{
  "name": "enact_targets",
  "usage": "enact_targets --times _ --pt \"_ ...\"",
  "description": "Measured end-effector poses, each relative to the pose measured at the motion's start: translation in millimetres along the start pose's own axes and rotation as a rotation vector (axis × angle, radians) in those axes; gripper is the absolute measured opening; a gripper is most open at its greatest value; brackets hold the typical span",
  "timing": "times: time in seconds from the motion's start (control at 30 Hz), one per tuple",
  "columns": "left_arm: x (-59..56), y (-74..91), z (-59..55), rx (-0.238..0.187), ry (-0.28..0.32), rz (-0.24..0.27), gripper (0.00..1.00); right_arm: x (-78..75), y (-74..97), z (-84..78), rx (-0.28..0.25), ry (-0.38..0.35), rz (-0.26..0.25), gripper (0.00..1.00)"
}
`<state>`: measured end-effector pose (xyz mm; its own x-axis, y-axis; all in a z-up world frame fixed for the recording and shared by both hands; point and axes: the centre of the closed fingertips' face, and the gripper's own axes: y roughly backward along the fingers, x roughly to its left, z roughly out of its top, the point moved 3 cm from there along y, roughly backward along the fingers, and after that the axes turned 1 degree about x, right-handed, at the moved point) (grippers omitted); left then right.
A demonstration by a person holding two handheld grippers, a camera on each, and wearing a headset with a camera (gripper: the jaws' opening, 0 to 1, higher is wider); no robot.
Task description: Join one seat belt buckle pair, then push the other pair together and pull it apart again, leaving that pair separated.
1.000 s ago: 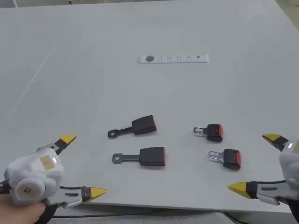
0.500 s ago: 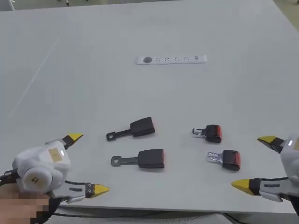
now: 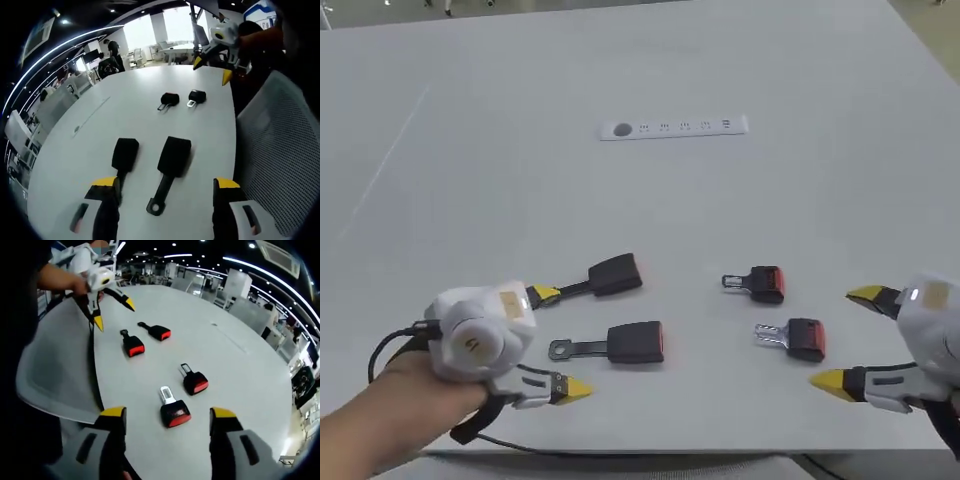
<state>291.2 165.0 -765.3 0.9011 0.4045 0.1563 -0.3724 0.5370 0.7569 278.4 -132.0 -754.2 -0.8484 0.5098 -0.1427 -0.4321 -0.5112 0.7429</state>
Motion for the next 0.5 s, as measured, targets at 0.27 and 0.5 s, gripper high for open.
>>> enact_targets --times 0.27,0.5 --pt "-6.0 -25.2 -1.2 0.045 -0.018 -0.059 0.73 2.2 -16.4 -1.2 0.029 0.016 0.061 0.68" --pt "-1.0 -42.7 -1.7 0.077 -0.039 -0.071 0.68 1.3 -30.6 -8.8 0.062 0.03 0.103 0.62"
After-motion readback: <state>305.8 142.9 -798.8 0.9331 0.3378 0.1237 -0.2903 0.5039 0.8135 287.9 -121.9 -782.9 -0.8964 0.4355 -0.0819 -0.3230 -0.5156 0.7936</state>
